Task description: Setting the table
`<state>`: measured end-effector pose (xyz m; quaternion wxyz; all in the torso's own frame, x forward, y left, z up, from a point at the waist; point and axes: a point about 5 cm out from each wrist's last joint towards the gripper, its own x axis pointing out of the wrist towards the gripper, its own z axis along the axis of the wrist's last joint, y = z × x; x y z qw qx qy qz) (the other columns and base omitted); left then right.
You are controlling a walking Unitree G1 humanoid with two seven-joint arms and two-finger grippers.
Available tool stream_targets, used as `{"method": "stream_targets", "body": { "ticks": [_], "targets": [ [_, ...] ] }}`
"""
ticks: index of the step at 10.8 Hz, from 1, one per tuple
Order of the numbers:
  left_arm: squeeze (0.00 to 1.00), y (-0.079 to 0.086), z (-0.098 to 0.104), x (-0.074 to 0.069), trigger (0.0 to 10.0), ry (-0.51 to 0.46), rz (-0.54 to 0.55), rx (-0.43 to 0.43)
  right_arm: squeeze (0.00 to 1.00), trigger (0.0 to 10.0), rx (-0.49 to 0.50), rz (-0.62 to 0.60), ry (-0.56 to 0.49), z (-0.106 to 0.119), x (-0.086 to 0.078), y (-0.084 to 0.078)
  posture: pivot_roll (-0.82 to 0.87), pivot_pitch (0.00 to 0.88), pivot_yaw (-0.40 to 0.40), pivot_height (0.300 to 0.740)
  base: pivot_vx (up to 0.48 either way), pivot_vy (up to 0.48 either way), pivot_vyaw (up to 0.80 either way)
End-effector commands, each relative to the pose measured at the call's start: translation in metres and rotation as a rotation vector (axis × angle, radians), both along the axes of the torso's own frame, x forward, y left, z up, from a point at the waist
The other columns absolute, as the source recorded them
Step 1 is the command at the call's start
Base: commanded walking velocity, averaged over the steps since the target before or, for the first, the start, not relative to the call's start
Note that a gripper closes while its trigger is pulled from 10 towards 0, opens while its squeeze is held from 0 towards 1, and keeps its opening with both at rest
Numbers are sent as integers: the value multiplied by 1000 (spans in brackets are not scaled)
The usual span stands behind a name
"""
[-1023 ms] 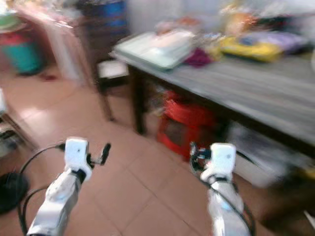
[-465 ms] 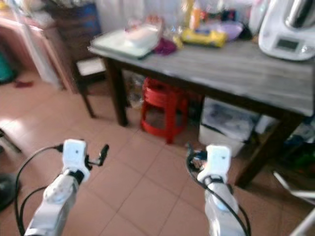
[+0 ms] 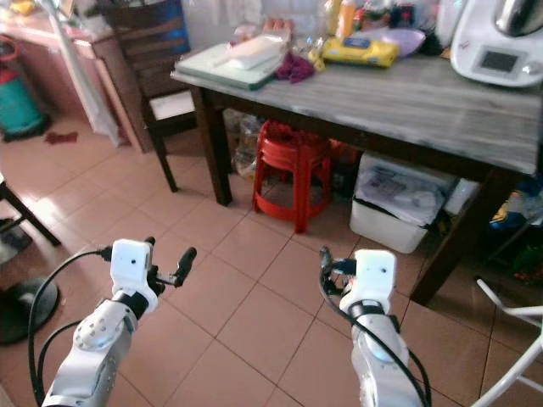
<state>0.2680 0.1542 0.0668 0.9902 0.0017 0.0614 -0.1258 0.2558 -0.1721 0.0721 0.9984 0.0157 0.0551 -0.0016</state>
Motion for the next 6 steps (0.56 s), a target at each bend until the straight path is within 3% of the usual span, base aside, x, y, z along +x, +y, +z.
{"method": "stream_targets", "body": {
  "ticks": [1, 4, 6],
  "targets": [
    [0, 0, 4, -1, 10000, -10, -14, 1, 0, 10000, 0, -3, -15, 3, 2, 0, -39, 46, 79, 740, 0, 0, 0],
    [0, 3, 6, 1, 10000, -17, -4, -13, 0, 10000, 4, 3, -11, 2, 2, 3, -33, 50, 80, 740, 0, 0, -800],
    [0, 3, 19, 4, 10000, -93, 14, -53, 0, 10000, -40, 26, -65, 14, 4, 6, -29, 52, 81, 740, 0, 0, -800]
  ]
}}
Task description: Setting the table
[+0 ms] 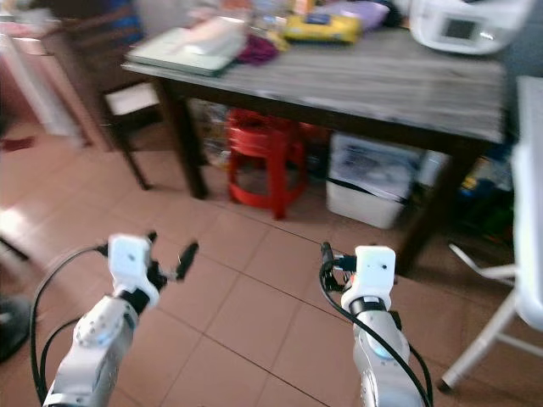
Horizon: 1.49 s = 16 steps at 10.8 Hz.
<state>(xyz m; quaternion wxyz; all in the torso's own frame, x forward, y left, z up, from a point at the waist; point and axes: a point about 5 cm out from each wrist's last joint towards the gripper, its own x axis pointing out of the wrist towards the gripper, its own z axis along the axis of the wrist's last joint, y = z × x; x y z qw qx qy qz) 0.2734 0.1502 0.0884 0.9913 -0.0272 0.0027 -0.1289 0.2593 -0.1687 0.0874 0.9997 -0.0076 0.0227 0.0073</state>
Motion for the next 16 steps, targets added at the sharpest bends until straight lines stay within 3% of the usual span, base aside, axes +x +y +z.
{"method": "stream_targets", "body": {
  "ticks": [1, 6, 11, 16],
  "targets": [
    [0, 5, 15, 3, 10000, -76, 27, -5, 0, 10000, -5, 12, -58, 14, 2, 6, -25, 52, 81, 740, 0, 0, -800],
    [0, 12, 39, 4, 10000, -158, 49, -33, 0, 10000, 1, -21, -177, 53, -6, 8, -29, 53, 83, 740, 0, 0, -800],
    [0, 1, 39, 3, 10000, -143, 33, -10, 0, 10000, -11, -39, -165, 56, -13, 5, -47, 59, 84, 740, 0, 0, -800],
    [0, -4, 35, 3, 10000, -119, 19, -20, 0, 10000, -12, -38, -138, 51, -13, 3, -52, 56, 70, 740, 0, 0, 0]
  ]
}}
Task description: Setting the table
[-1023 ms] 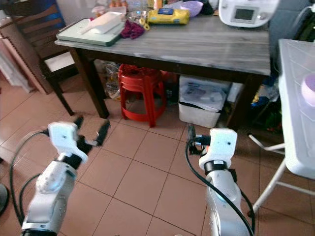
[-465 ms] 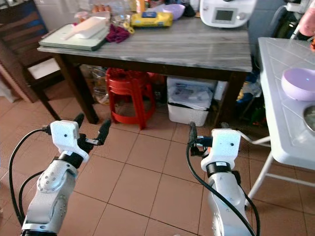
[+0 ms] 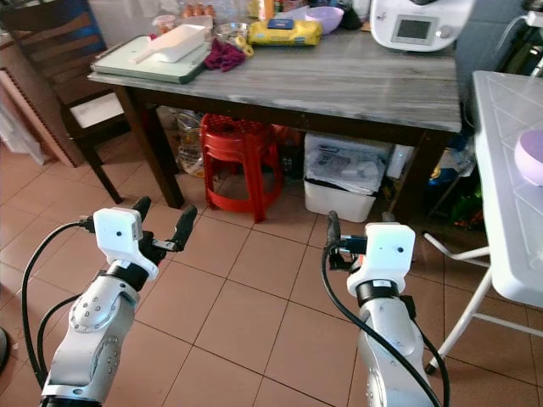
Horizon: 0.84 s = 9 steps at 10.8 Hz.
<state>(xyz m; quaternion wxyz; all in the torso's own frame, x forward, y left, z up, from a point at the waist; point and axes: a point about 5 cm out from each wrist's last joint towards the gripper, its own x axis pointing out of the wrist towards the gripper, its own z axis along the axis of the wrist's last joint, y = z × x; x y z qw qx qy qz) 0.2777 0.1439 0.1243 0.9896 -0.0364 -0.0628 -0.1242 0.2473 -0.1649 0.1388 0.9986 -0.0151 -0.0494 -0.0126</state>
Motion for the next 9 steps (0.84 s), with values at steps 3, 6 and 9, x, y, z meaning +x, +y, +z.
{"method": "stream_targets", "body": {
  "ticks": [3, 6, 9],
  "targets": [
    [0, 2, -3, -2, 10000, 21, 6, 16, 0, 10000, 8, 7, 18, -2, 0, 1, -51, 60, 67, 740, 0, -167, -462],
    [0, 2, -4, -3, 10000, 26, 2, 20, 0, 10000, 13, 5, 24, -3, 0, 1, -50, 62, 70, 740, 0, -260, -738],
    [0, 2, -4, -3, 10000, 28, -4, 26, 0, 10000, 16, 5, 25, -4, 0, 3, -48, 62, 78, 740, 0, -264, 0]
  ]
}}
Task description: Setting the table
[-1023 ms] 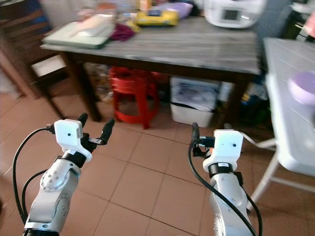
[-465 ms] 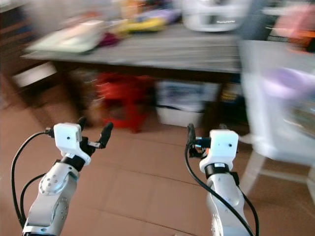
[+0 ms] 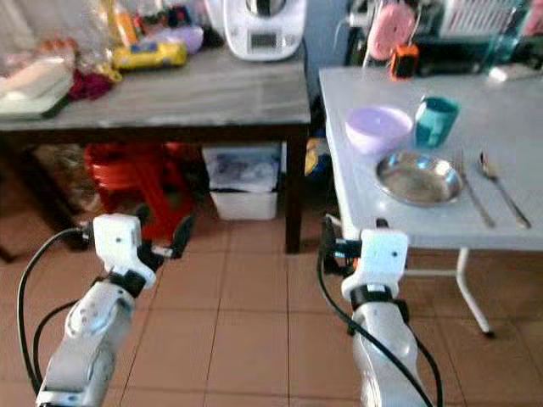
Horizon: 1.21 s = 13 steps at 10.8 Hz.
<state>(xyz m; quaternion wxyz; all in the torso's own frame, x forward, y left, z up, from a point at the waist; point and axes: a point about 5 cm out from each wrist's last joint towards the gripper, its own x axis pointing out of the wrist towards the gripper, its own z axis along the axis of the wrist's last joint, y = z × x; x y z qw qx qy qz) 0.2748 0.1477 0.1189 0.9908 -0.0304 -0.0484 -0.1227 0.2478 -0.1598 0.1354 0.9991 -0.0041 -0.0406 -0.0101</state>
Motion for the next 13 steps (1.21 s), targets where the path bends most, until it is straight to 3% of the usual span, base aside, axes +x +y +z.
{"method": "stream_targets", "body": {
  "ticks": [1, 8, 11, 12, 13],
  "targets": [
    [0, -1, 1, 1, 10000, 1, -8, 14, 0, 10000, -5, -2, 6, -1, 0, -2, -47, 61, 82, 740, 0, -262, 0],
    [0, -5, -2, 2, 10000, 14, -19, 26, 0, 10000, -9, 2, -3, 1, 0, 0, -49, 68, 86, 740, 0, -275, 0],
    [0, -5, -3, 2, 10000, 17, -7, 14, 0, 10000, 3, 19, 6, -1, 1, 1, -48, 74, 84, 740, 0, 0, 0],
    [0, 0, -5, 3, 10000, 17, 25, 10, 0, 10000, 43, 17, 8, -1, 1, 1, -46, 75, 83, 740, 0, 0, 0],
    [0, 8, -5, 3, 10000, 4, 80, 13, 0, 10000, 20, 0, 12, -2, 1, -3, -45, 72, 78, 740, 0, 0, 0]
  ]
}}
